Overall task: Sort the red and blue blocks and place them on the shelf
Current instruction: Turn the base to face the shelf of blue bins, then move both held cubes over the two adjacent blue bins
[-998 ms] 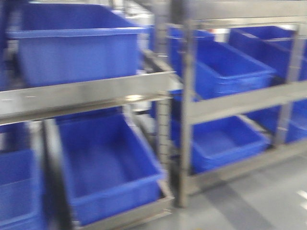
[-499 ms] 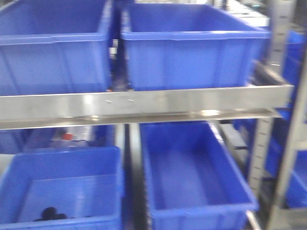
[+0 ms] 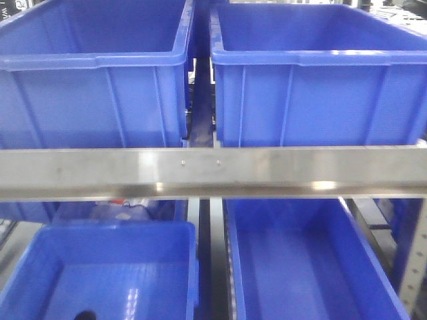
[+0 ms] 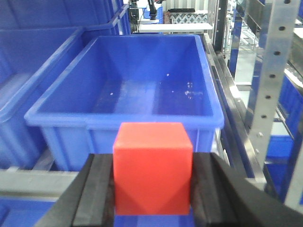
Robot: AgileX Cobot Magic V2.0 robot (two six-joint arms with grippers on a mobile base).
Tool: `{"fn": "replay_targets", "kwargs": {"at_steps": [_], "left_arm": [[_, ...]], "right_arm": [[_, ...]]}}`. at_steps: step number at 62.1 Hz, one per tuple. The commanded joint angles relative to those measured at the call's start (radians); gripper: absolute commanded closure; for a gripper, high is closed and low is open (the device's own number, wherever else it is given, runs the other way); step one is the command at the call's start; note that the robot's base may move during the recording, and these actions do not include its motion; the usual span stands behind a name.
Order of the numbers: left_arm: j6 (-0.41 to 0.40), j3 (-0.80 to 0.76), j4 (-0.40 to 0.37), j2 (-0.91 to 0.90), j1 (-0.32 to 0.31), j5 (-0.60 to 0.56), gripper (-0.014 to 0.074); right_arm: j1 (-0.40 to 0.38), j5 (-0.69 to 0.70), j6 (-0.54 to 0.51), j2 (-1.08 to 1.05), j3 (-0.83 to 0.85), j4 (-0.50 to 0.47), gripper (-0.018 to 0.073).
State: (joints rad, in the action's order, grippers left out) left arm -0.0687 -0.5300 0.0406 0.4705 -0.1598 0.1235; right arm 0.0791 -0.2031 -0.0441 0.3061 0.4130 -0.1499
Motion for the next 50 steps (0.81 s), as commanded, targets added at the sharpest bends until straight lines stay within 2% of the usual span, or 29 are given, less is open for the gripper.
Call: {"fn": "replay_targets", "kwargs": {"at_steps": [1, 50], "left_arm": [[0.001, -0.03, -0.002, 0.006, 0.001, -0.094, 0.0408], [0.001, -0.03, -0.002, 0.006, 0.001, -0.094, 0.0408]], "right_arm": [[-0.006, 0.087, -0.008, 0.009, 0.027, 0.0, 0.0197], [-0.006, 0.087, -0.008, 0.009, 0.027, 0.0, 0.0197]]}}
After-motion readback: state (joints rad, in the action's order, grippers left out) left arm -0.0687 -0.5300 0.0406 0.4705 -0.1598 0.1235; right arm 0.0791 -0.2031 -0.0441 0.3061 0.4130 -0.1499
